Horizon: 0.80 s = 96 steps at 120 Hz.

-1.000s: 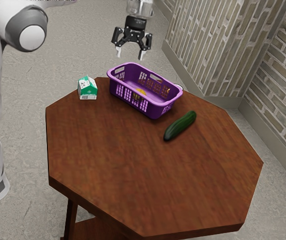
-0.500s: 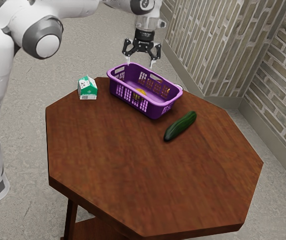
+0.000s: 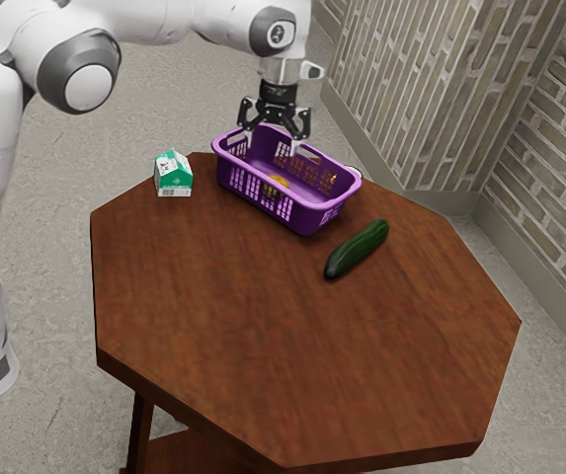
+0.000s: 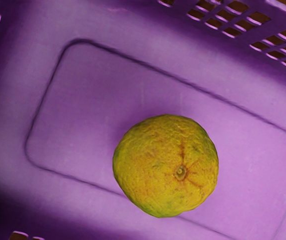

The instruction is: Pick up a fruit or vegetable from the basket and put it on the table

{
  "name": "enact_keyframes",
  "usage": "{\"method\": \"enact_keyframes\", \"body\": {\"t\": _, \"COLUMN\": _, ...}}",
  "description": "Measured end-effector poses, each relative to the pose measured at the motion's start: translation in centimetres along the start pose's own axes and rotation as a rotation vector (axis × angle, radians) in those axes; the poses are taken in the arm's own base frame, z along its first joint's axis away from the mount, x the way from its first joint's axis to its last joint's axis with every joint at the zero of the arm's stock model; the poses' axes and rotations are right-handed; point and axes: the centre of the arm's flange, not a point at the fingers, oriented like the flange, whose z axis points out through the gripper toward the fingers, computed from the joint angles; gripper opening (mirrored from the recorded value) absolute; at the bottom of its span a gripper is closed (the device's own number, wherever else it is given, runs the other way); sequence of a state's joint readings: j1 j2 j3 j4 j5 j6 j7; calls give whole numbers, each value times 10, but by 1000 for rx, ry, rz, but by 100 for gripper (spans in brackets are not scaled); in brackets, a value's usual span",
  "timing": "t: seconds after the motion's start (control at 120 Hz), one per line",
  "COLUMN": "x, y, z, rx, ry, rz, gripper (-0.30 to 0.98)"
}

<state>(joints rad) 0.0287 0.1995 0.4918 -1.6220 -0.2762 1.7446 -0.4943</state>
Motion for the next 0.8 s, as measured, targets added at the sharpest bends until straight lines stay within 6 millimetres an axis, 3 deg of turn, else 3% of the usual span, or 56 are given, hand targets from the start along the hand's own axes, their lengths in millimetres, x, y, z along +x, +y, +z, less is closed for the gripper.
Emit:
{"method": "enact_keyframes", "body": {"t": 0.4, "x": -5, "y": -2, "z": 21, "rx": -7, "ry": -16, "rz": 89, "gripper": 69}}
{"method": "enact_keyframes", "body": {"t": 0.617, "x": 7, "y": -11, "z": 36, "rx": -8, "ry": -19, "rz": 86, "gripper": 69}}
{"method": "enact_keyframes", "body": {"t": 0.8, "x": 14, "y": -4, "z": 49, "rx": -11, "ry": -2, "rz": 120, "gripper": 69}}
